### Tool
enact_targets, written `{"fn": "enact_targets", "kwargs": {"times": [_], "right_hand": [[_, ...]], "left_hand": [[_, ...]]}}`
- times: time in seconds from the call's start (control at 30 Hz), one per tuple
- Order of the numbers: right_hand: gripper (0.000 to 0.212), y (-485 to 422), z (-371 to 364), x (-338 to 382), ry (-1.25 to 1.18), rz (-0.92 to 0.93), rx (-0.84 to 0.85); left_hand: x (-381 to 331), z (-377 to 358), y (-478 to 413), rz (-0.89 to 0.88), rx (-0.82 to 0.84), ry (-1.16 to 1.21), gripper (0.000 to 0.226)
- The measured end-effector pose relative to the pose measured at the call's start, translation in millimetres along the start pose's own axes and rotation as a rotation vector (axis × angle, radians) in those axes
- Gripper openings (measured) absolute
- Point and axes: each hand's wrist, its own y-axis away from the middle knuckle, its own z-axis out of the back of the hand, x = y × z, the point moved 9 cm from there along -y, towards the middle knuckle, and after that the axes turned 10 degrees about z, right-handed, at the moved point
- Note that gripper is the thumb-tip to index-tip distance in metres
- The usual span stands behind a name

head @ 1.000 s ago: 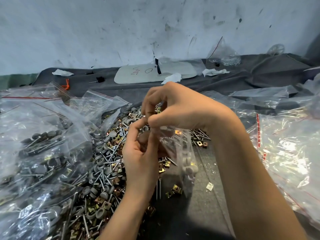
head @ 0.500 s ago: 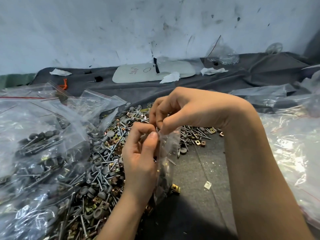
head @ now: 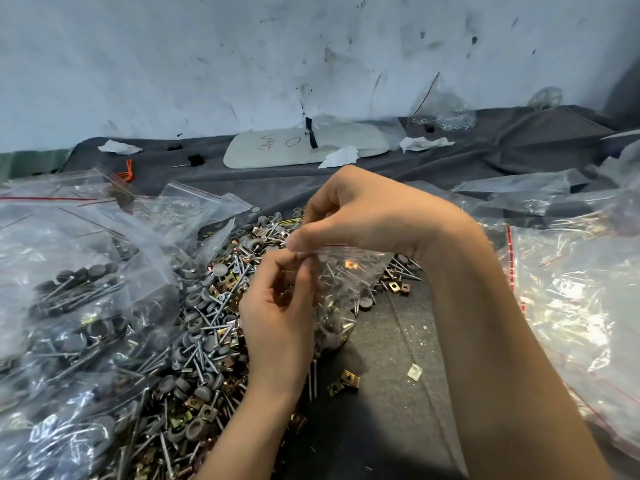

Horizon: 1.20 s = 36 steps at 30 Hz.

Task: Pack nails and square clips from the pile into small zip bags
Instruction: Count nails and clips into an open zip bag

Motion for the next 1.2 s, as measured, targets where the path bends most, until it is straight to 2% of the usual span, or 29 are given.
{"fn": "enact_targets", "kwargs": {"times": [0.1, 0.3, 0.43, 0.6, 0.97, 1.2], "right_hand": [[0.030, 0.5, 1.1, -1.8, 0.023, -0.018, -0.019], [0.014, -4.9, 3.5, -11.4, -0.143, -0.065, -0.125], [0.025, -3.3, -1.6, -9.4, -0.189, -0.008, -0.011], [0.034, -1.3, -3.3, -9.2, -0.218, 0.016, 0.036], [0.030, -5.0, -10.5, -4.3, -0.165, 0.027, 0.036], [0.037, -2.0, -10.1, -9.0, -0.152, 0.018, 0.098]], "left_hand": [[-1.9, 0.5, 1.8, -0.030, -0.020, -0.040, 0.011], [0.4, 3.8, -1.0, -0.021, -0.049, -0.034, 0.013], [-5.3, 6.8, -0.3, -0.056, -0.076, -0.029, 0.012], [-8.8, 10.2, -0.6, -0.035, -0.089, 0.086, 0.010], [-3.1, 12.8, -4.1, -0.008, -0.108, 0.028, 0.009], [-2.4, 11.8, -1.5, 0.030, -0.112, 0.097, 0.010]]}}
